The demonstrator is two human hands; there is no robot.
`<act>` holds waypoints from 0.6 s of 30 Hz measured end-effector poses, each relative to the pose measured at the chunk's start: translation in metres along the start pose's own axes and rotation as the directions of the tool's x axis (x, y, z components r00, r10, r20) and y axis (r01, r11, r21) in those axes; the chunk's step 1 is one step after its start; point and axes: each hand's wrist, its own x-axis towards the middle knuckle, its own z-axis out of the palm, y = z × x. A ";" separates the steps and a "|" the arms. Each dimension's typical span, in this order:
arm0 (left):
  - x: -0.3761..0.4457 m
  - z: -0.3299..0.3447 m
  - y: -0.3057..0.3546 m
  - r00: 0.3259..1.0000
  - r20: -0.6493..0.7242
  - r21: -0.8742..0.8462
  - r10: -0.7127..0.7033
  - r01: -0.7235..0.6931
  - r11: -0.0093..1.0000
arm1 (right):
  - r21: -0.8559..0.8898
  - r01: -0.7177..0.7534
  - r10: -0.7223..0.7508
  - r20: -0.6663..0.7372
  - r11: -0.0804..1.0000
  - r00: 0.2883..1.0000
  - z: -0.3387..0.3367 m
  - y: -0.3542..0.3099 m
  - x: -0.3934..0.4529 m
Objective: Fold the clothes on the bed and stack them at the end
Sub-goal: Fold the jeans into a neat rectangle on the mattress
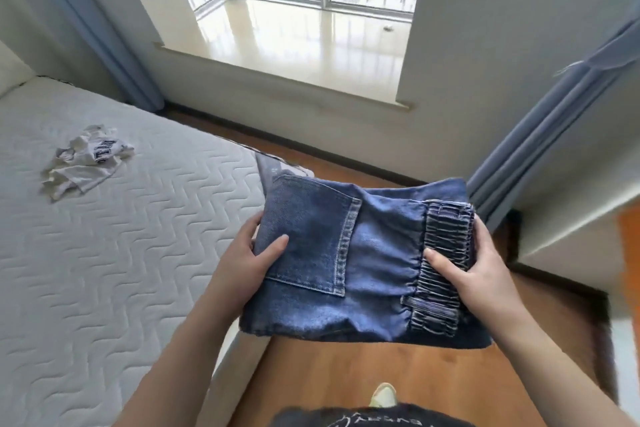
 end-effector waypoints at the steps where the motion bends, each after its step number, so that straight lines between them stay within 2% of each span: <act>1: 0.006 0.014 0.006 1.000 0.015 0.002 0.005 -0.005 1.000 | 0.000 -0.008 0.008 -0.012 1.000 1.000 -0.012 0.003 0.008; 6: 0.036 0.050 0.021 0.997 0.060 -0.030 -0.045 0.047 0.998 | -0.007 -0.049 0.049 -0.026 0.999 0.998 -0.044 0.015 0.046; 14: 0.131 0.053 0.034 0.998 0.008 -0.041 -0.068 0.068 0.997 | -0.009 -0.075 0.075 -0.015 0.997 0.997 -0.019 0.012 0.138; 18: 0.191 0.052 0.040 0.998 0.028 -0.096 -0.056 0.059 0.994 | -0.057 -0.077 0.077 -0.003 0.995 0.997 -0.012 -0.003 0.200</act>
